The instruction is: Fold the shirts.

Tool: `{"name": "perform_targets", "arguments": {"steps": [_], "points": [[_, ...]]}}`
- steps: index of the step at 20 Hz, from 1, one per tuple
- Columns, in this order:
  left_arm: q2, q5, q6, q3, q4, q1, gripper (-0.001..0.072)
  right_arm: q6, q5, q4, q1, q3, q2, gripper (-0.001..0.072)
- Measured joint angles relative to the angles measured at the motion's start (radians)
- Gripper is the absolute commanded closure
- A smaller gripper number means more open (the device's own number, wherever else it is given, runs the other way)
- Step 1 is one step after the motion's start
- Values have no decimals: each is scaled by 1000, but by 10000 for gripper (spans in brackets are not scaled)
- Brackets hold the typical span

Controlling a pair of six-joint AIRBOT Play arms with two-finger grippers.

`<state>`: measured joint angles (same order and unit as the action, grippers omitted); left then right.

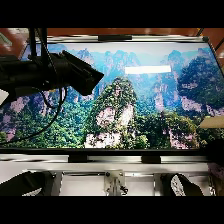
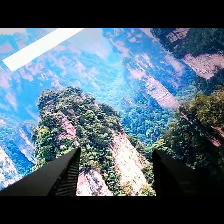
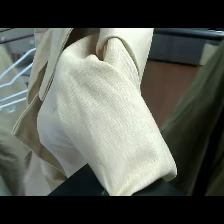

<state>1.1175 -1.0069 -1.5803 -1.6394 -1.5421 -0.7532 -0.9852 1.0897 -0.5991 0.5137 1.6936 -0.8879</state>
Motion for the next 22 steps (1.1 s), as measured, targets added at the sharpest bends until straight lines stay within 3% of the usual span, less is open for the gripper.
{"name": "perform_targets", "arguments": {"steps": [22], "points": [[-5, -1, 0, 0, -52, 0, 192, 50, -265, -208, 476, 0, -158, 653]]}}
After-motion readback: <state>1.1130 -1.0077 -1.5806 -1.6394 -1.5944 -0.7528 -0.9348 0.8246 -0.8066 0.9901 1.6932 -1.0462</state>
